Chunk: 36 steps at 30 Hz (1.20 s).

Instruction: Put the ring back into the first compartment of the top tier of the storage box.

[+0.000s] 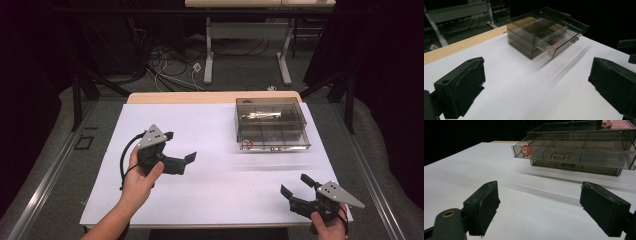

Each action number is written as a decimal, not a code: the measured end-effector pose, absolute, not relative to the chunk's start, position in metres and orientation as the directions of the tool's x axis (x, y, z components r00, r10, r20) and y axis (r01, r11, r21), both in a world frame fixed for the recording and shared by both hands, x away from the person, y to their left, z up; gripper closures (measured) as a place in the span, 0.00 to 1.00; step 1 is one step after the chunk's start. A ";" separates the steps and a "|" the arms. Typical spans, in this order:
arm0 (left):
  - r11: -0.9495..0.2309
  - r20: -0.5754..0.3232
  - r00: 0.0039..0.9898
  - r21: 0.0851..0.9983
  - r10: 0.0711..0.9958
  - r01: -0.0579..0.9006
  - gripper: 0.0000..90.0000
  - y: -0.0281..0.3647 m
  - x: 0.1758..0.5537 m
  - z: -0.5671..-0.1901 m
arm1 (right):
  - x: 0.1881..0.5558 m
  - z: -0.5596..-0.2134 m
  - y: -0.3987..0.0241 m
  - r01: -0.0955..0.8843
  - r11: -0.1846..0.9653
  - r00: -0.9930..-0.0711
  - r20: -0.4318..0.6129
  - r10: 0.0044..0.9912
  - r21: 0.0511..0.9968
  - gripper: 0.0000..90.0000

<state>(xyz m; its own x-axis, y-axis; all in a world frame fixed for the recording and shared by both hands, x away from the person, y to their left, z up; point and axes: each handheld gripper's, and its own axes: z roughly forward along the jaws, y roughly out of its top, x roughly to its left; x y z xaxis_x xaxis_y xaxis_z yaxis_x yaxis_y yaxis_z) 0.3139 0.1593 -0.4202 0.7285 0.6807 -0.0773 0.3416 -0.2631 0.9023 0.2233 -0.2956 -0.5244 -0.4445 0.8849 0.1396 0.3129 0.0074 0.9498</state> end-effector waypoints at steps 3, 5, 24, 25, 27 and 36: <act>-0.230 -0.095 0.703 0.907 0.705 0.353 0.00 0.176 0.307 -0.425 | 0.224 -0.525 -0.296 0.311 0.017 -0.449 0.131 0.884 0.950 0.17; -0.216 -0.096 0.686 0.910 0.721 0.354 0.00 0.186 0.302 -0.429 | 0.224 -0.525 -0.296 0.311 0.018 -0.444 0.129 0.887 0.950 0.17; -0.073 -0.196 0.533 0.894 0.823 0.441 0.01 0.255 0.273 -0.489 | 0.225 -0.527 -0.295 0.321 0.013 -0.440 0.137 0.888 0.947 0.17; -0.066 -0.202 0.529 0.893 0.824 0.444 0.01 0.256 0.273 -0.492 | 0.225 -0.527 -0.295 0.320 0.011 -0.437 0.138 0.889 0.947 0.17; -0.053 -0.215 0.518 0.889 0.828 0.454 0.01 0.259 0.271 -0.500 | 0.225 -0.528 -0.295 0.324 0.025 -0.440 0.128 0.889 0.946 0.17; -0.067 -0.197 0.499 0.884 0.844 0.463 0.01 0.268 0.272 -0.515 | 0.226 -0.528 -0.295 0.308 0.042 -0.443 0.104 0.891 0.951 0.17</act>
<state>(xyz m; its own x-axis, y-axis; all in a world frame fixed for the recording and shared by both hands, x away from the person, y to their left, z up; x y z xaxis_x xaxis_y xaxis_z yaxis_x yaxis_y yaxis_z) 0.2718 0.2676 -0.5146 0.4992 0.8437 -0.1974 0.4627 -0.0669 0.8840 0.2264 -0.2947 -0.5279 -0.4427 0.8906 0.1041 0.3076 0.0418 0.9506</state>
